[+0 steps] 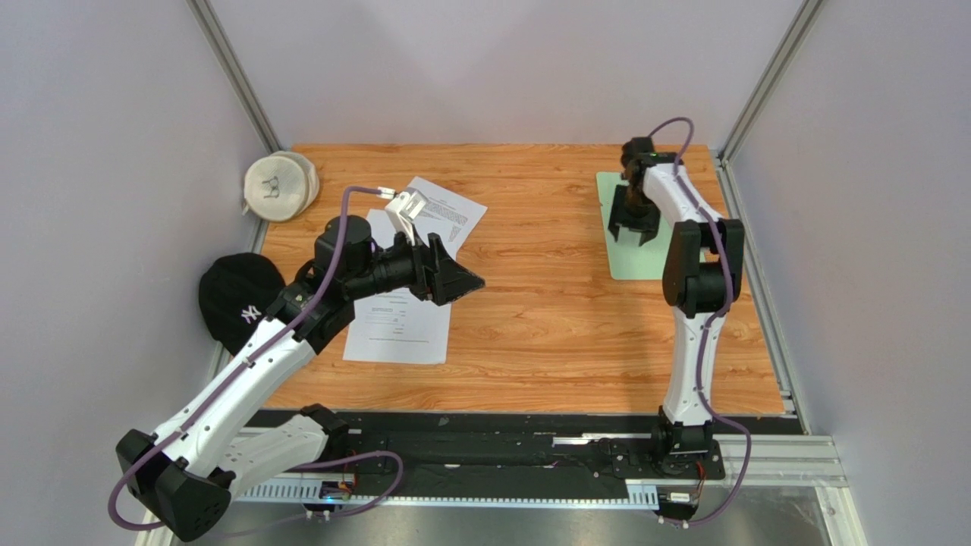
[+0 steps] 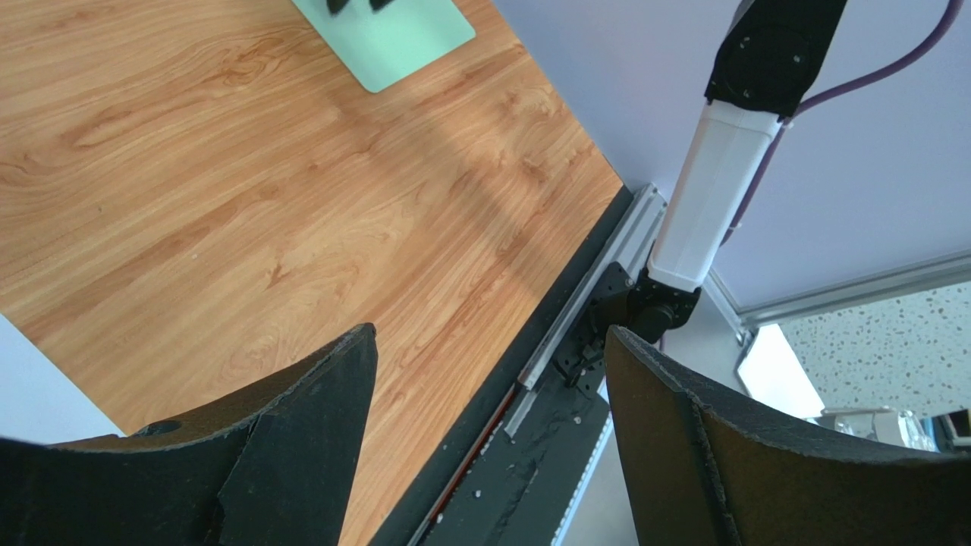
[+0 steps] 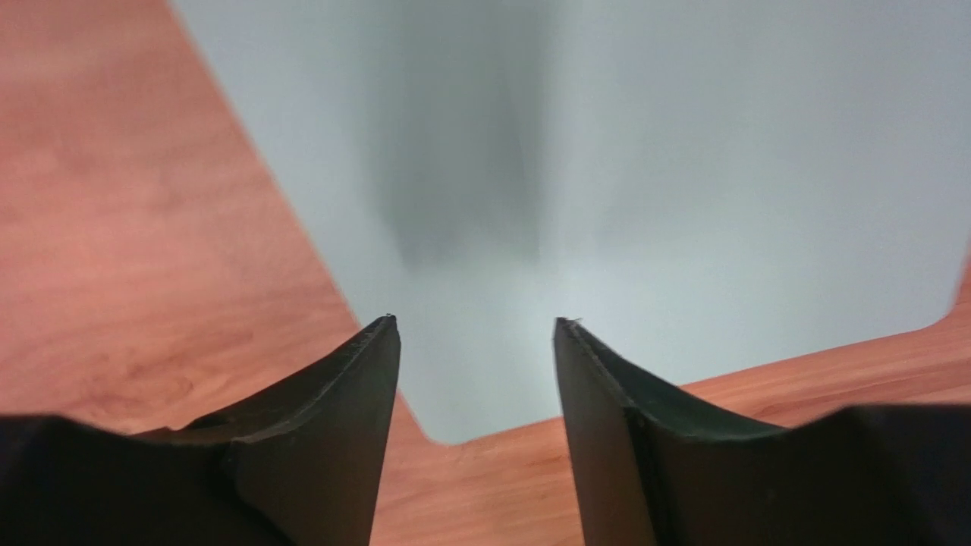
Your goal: Put the files into the folder
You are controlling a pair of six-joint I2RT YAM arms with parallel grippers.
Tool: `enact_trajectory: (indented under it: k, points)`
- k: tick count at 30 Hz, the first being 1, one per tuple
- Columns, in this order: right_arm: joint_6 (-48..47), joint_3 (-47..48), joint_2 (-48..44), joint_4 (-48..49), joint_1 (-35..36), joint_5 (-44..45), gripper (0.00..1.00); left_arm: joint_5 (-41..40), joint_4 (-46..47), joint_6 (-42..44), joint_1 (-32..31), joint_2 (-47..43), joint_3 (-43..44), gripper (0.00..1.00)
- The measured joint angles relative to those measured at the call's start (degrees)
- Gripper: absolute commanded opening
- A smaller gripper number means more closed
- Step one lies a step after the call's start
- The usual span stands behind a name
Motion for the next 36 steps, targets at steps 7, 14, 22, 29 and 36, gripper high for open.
enact_trajectory:
  k: [7, 14, 22, 29, 36]
  points:
    - [4.11, 12.72, 3.37, 9.03, -12.83, 1.66, 0.75, 0.24, 0.70, 0.00, 0.00, 2.71, 0.00, 0.82]
    - [4.24, 17.75, 9.77, 14.56, -16.46, 1.88, 0.78, 1.07, 1.88, 0.02, -0.02, 5.18, -0.07, 0.85]
    - [4.74, 17.84, 13.70, 14.84, -16.57, -0.44, 0.88, 1.16, 2.08, 0.04, -0.35, 5.95, -0.09, 0.86]
    - [4.76, 17.68, 13.75, 15.65, -17.66, -1.16, 0.90, 1.20, 2.32, 0.02, -0.55, 6.01, -0.09, 0.86]
    - [5.09, 18.03, 13.92, 16.63, -18.88, -3.72, 0.93, 1.46, 2.84, -0.02, -1.11, 7.54, -0.09, 0.86]
